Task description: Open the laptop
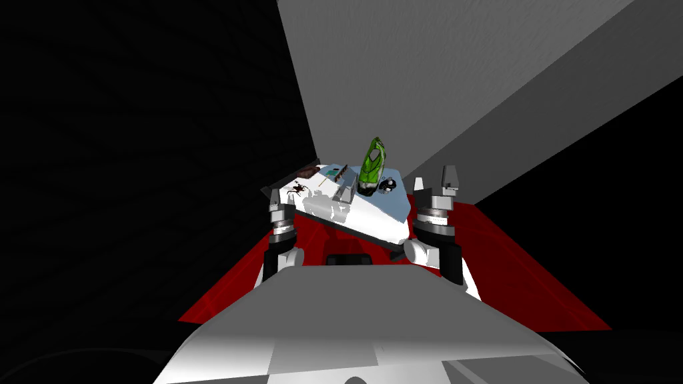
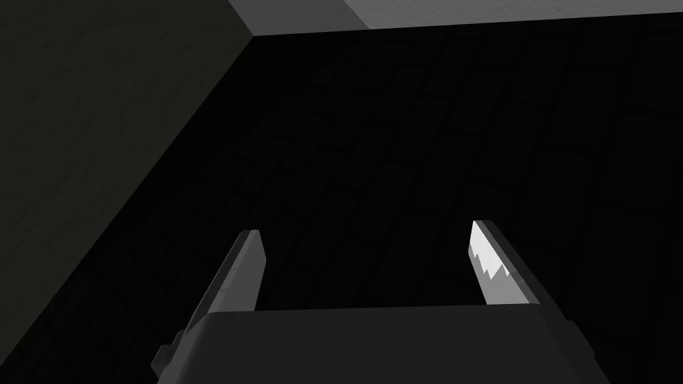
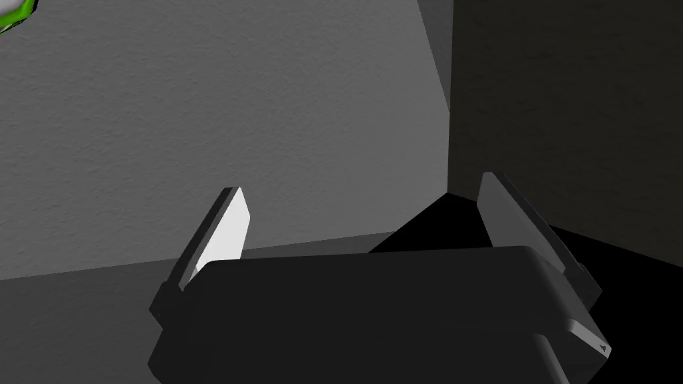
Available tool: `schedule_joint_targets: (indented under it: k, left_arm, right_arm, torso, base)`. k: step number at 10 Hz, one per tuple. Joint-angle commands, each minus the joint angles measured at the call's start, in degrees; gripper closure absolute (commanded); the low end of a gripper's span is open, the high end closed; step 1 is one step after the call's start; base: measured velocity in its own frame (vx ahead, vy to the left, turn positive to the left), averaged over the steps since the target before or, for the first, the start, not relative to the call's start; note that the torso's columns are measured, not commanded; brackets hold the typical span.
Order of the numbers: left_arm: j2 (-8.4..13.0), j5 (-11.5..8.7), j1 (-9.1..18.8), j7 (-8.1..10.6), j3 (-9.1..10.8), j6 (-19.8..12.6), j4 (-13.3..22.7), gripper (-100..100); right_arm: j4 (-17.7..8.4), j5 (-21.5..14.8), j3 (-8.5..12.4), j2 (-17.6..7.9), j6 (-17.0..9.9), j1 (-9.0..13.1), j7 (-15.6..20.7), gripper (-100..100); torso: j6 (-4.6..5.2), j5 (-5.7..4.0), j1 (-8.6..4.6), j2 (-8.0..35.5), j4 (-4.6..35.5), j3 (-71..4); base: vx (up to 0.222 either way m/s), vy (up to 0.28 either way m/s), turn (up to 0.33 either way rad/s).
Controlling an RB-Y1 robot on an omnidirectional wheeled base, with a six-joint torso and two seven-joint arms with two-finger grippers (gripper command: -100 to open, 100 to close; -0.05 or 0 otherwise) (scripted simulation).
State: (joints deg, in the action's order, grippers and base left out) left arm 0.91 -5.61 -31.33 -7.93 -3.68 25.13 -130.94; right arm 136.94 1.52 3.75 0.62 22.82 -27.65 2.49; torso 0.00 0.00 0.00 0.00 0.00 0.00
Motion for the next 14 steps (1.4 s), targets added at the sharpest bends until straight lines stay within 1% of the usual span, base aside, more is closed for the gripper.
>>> schedule_joint_targets:
  k: [1,3,9,10,11,12,13,14]
  left_arm:
    - [0.00,0.00,0.00,0.00,0.00,0.00,0.00,0]
    - [0.00,0.00,0.00,0.00,0.00,0.00,-0.01,0]
    - [0.00,0.00,0.00,0.00,0.00,0.01,-0.02,0]
    - [2.41,0.36,0.86,-0.22,0.34,-0.70,0.83,-100]
    - [3.38,0.60,1.40,-0.36,0.55,-1.15,1.34,-100]
    - [4.26,0.87,2.05,-0.53,0.81,-1.68,1.94,-100]
    - [5.61,1.53,3.62,-0.94,1.42,-2.97,3.38,-100]
    - [6.10,1.91,4.51,-1.17,1.76,-3.71,4.19,-100]
  right_arm:
    - [0.00,0.00,0.00,0.00,0.00,0.00,0.00,0]
    - [0.01,0.00,0.00,0.00,0.00,0.00,0.00,0]
    - [0.02,0.00,0.00,0.00,0.01,0.00,0.00,0]
    - [0.02,0.00,0.00,0.00,0.01,0.00,0.00,0]
    - [0.00,0.00,0.00,0.00,0.00,0.00,0.00,0]
    - [-0.01,0.00,0.00,0.00,0.00,0.00,0.00,0]
    - [-0.01,0.00,0.00,0.00,0.00,-0.01,0.00,0]
    - [-0.01,0.00,-0.01,0.00,0.00,0.00,0.00,0]
  torso:
    - [0.00,0.00,0.00,2.32,2.35,-4.67]
    - [0.00,0.00,0.00,10.03,10.06,-20.14]
    - [0.00,0.00,0.00,35.39,35.37,-70.73]
    - [0.00,0.00,0.00,39.62,39.60,-79.19]
    - [0.01,0.00,-0.01,41.52,41.48,-83.15]
    - [0.00,0.00,-0.02,42.05,42.04,-84.28]
    - [0.00,-0.01,-0.03,42.20,42.21,-84.53]
    - [0.02,-0.01,-0.03,42.22,42.25,-84.59]
  base:
    - [0.000,0.000,0.000]
    - [0.000,0.000,0.000]
    - [0.000,0.000,0.000]
    - [0.013,-0.008,-0.059]
    - [0.014,-0.016,-0.078]
    - [0.014,-0.020,-0.069]
    - [0.023,-0.024,-0.135]
    - [0.029,-0.025,-0.118]
